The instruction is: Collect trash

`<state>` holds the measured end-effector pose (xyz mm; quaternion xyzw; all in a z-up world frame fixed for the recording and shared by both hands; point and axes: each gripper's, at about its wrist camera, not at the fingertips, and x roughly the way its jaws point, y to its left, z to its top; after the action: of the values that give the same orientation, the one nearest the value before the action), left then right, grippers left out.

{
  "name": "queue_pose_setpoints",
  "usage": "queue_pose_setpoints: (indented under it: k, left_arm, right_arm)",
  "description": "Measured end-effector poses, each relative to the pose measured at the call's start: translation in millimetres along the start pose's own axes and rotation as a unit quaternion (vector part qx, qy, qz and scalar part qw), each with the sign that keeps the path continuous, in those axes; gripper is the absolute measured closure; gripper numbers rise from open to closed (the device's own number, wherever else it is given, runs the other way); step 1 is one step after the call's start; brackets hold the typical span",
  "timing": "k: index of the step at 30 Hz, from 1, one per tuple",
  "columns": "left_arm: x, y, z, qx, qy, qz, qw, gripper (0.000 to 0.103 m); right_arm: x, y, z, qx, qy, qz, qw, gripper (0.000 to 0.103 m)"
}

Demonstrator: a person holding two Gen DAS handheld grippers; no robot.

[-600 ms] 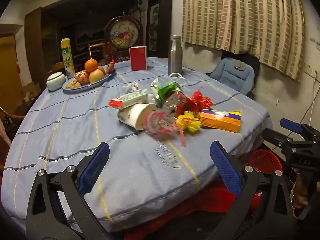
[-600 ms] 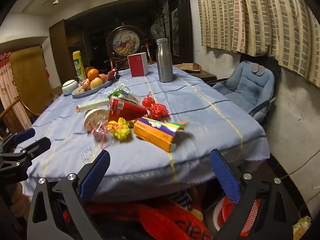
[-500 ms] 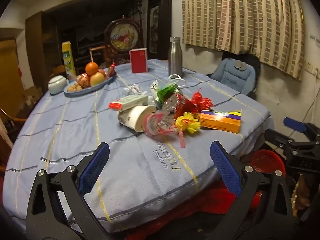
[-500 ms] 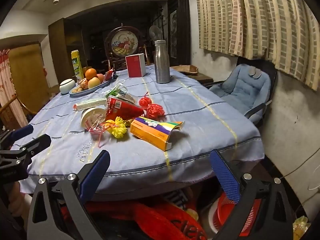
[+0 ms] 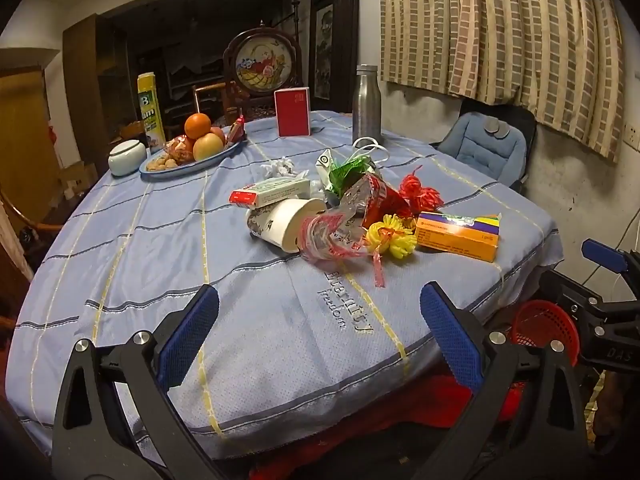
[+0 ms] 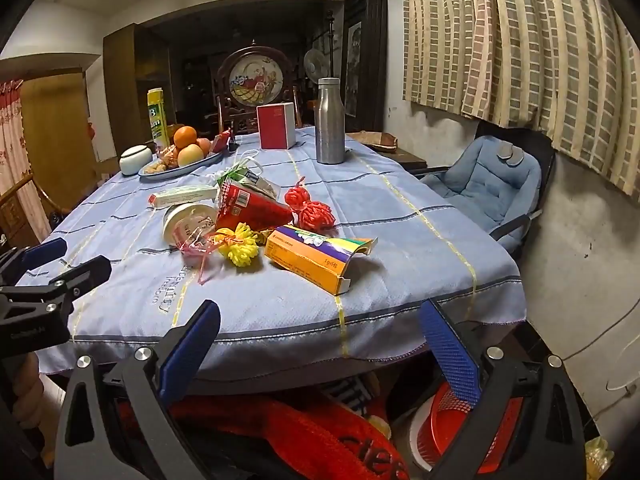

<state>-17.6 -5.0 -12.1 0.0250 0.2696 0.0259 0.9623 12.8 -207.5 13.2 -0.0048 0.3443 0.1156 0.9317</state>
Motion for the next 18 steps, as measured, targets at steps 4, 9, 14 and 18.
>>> queue_pose_setpoints:
  k: [4,9,14,18]
  left_arm:
    - [-18.9,7.4,32.7,-0.001,0.026,-0.010,0.9996,0.007]
    - [-29.2,14.4,37.3,-0.002,0.029,-0.007,0.9995,0.007]
    - [-22.8,17.6,33.9,-0.004,0.032,-0.005,0.9995,0.007]
    - [-18.6,16.5,30.8,-0.004,0.035,-0.005,0.9994,0.007]
  right_arm:
    - [-2.4,-2.4,-1.3,0.003,-0.002,-0.001,1.000,0.006]
    - [-2.7,-2.5,-1.1,0.003,-0.001,-0.001,1.000,0.006]
    - [-2.2,-2.5,-0.5,0.005,0.002,0.001,1.000,0.006]
    - [-1.8,-2.9,-0.2,0.006,0.003,0.002,1.000,0.006]
